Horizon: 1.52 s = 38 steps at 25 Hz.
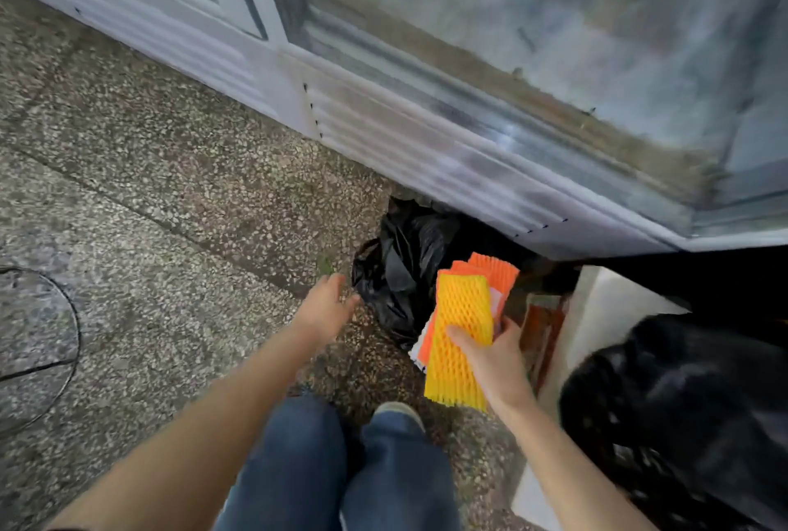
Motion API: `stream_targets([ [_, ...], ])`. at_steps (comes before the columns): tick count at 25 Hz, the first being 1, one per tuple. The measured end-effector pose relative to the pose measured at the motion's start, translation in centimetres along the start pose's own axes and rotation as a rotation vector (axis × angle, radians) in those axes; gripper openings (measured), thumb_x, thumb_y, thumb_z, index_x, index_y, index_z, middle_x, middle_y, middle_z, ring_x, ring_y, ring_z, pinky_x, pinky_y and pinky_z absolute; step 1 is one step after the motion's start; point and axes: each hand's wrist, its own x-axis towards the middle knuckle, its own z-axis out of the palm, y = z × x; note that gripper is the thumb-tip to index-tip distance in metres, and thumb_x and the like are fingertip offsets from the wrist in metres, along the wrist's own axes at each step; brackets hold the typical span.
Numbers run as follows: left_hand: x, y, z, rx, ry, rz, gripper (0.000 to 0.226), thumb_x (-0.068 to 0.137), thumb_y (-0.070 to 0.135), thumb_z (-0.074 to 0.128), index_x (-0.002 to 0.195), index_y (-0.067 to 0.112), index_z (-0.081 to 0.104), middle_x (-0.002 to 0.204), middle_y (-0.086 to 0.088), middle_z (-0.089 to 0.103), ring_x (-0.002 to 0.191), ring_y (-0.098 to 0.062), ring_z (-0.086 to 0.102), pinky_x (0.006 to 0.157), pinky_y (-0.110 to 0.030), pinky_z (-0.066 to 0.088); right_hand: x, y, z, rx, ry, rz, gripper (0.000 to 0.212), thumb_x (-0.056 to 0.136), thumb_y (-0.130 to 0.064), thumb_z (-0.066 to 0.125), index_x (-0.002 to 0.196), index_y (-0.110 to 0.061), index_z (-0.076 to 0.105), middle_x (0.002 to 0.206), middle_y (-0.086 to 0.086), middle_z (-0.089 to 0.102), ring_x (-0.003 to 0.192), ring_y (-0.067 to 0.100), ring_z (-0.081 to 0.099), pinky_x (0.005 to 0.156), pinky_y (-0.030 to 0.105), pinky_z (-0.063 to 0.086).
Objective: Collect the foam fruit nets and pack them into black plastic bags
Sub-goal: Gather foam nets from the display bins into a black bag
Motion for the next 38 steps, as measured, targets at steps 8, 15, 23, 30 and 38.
stream_targets([
  [8, 17.4, -3.8, 5.5, 0.033, 0.004, 0.026, 0.057, 0.095, 0.022, 0.053, 0.143, 0.002, 0.029, 0.146, -0.017, 0.037, 0.133, -0.030, 0.037, 0.105, -0.032, 0.031, 12.1, 7.2, 4.8, -0.005, 0.052, 0.068, 0.077, 0.079, -0.028, 0.074, 0.136, -0.010, 0.025, 0.118, 0.008, 0.056, 0.099, 0.024, 0.057, 0.085, 0.044, 0.049],
  [15, 21.6, -5.8, 8.1, -0.141, -0.072, 0.056, 0.031, 0.093, 0.019, 0.058, 0.118, 0.001, 0.057, 0.108, -0.015, 0.063, 0.107, -0.031, 0.058, 0.078, -0.028, 0.041, 15.0, 9.2, 5.0, -0.001, -0.013, 0.140, 0.080, 0.082, -0.032, 0.071, 0.142, -0.013, 0.022, 0.118, 0.006, 0.054, 0.098, 0.025, 0.058, 0.080, 0.041, 0.047],
  [23, 7.9, -1.2, -0.9, -0.317, 0.433, 0.318, 0.009, 0.097, 0.014, 0.048, 0.091, 0.015, 0.054, 0.065, 0.008, 0.051, 0.062, -0.003, 0.048, 0.058, -0.020, 0.033, 6.4, 5.1, 3.0, 0.004, 0.043, 0.145, 0.062, 0.078, -0.024, 0.076, 0.122, -0.011, 0.034, 0.106, 0.008, 0.061, 0.092, 0.026, 0.062, 0.084, 0.045, 0.052],
  [30, -6.6, 5.7, -7.6, -0.325, 0.352, 0.453, 0.008, 0.097, 0.016, 0.050, 0.097, 0.021, 0.057, 0.064, 0.007, 0.054, 0.059, 0.000, 0.049, 0.057, -0.012, 0.036, -5.7, -0.6, -1.2, -0.024, 0.087, 0.070, 0.062, 0.075, -0.036, 0.077, 0.119, -0.013, 0.039, 0.112, -0.003, 0.059, 0.096, 0.013, 0.059, 0.078, 0.032, 0.050],
  [38, -18.0, 11.7, -14.8, -0.144, 0.274, 0.631, 0.014, 0.087, 0.043, 0.054, 0.088, 0.031, 0.061, 0.083, 0.012, 0.062, 0.084, -0.003, 0.055, 0.077, -0.024, 0.040, -17.4, -6.5, -5.6, 0.156, 0.061, -0.052, 0.083, 0.077, -0.032, 0.075, 0.140, -0.019, 0.023, 0.116, -0.004, 0.055, 0.103, 0.016, 0.060, 0.089, 0.041, 0.052],
])
